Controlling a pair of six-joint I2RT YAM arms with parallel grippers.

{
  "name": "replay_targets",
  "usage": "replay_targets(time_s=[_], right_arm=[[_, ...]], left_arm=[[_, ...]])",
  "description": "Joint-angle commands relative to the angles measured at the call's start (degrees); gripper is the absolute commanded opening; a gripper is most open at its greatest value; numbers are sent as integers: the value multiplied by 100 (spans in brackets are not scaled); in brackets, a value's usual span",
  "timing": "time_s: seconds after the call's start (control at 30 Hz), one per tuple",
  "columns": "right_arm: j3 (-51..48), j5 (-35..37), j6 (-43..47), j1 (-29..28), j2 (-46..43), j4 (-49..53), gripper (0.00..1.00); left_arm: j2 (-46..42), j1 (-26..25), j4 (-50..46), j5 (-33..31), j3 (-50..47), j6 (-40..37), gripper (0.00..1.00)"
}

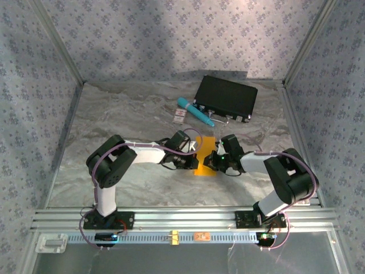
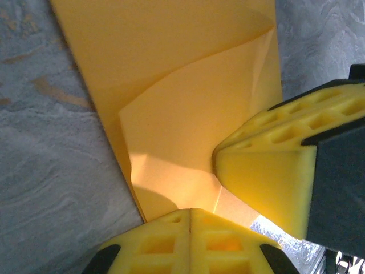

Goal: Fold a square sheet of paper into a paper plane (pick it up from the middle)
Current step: Fold the triangle a second time at the center of the table.

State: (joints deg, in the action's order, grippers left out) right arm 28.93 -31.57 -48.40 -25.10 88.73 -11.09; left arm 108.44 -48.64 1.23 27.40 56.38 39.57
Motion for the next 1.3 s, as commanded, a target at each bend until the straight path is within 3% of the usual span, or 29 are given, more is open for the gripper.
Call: replay_targets(time_s=[0.0, 0.3, 0.47, 0.7, 0.87, 1.27], right_arm=[[84, 145, 83, 185, 143, 123, 0], [175, -99, 225, 1254, 298, -78, 0], [196, -167, 283, 1475, -35, -38, 0], [132, 116, 577, 1222, -1072, 953, 3], [-168, 369, 461, 903, -1633, 1357, 8], [-478, 688, 23, 307, -2175, 1693, 25]], left_arm=[[150, -3, -404, -254, -162, -20, 0], [151, -1, -449, -261, -190, -21, 0], [83, -26, -463, -266, -205, 52, 0], [-425, -111, -434, -378, -168, 169, 1], [-667, -80, -841, -502, 277, -156, 6], [85, 147, -1505, -338, 1249, -867, 5]])
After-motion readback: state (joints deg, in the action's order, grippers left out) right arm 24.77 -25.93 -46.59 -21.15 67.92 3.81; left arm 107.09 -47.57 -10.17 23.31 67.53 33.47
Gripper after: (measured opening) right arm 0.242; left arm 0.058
